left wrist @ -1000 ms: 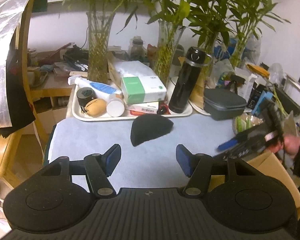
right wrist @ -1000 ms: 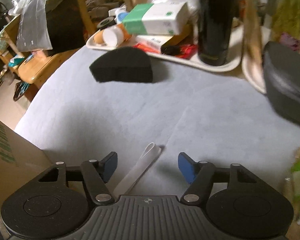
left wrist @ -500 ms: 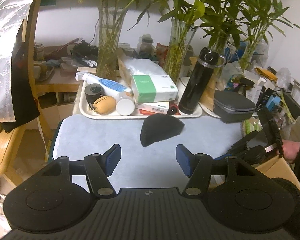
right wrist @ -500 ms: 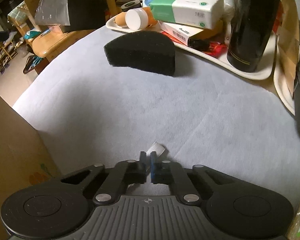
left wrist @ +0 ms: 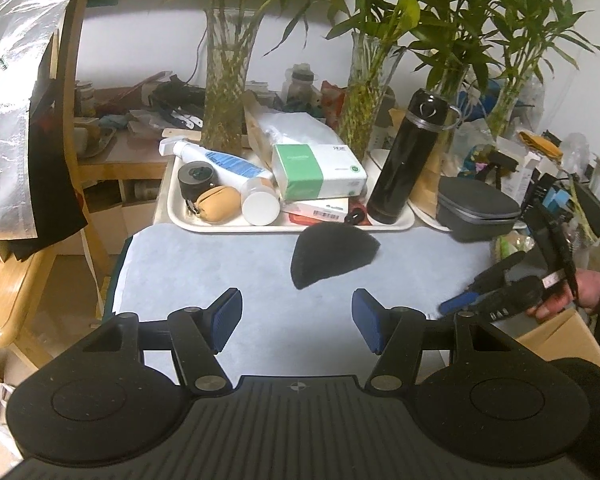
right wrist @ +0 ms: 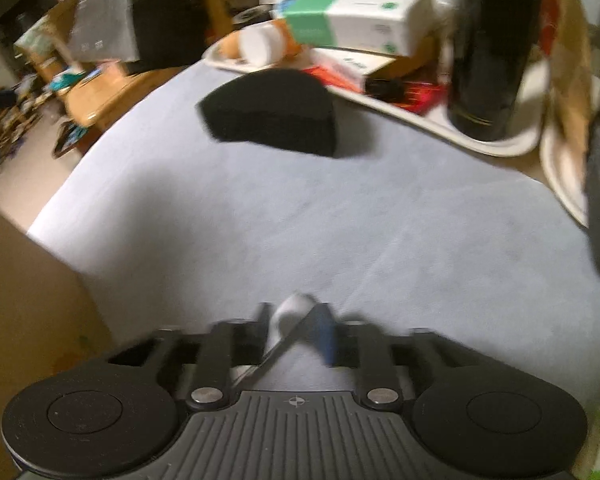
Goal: Organize soft objects
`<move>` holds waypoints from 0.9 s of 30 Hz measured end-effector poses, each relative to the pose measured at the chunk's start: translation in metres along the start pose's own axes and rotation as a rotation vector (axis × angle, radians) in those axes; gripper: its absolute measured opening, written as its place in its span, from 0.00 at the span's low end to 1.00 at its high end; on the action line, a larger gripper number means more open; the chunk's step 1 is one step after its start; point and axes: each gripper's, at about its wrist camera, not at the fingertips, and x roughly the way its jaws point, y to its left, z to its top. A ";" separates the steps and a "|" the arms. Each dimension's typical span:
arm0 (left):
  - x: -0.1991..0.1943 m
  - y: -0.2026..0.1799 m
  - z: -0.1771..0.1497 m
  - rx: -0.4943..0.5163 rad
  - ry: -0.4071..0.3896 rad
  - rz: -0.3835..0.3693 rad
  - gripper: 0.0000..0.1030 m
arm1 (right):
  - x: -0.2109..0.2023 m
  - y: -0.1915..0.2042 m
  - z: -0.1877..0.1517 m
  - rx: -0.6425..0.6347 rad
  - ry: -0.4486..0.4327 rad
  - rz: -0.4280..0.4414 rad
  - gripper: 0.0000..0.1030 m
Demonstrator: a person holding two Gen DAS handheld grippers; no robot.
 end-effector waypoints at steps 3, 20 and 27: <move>0.000 0.001 0.000 -0.002 0.000 0.004 0.58 | 0.007 0.009 -0.005 -0.088 0.018 0.015 0.54; 0.016 0.009 0.002 0.009 0.012 0.013 0.58 | 0.009 0.006 0.011 -0.233 -0.150 -0.151 0.09; 0.037 0.006 0.007 0.045 0.014 -0.030 0.58 | 0.011 -0.002 0.018 -0.066 -0.139 -0.089 0.70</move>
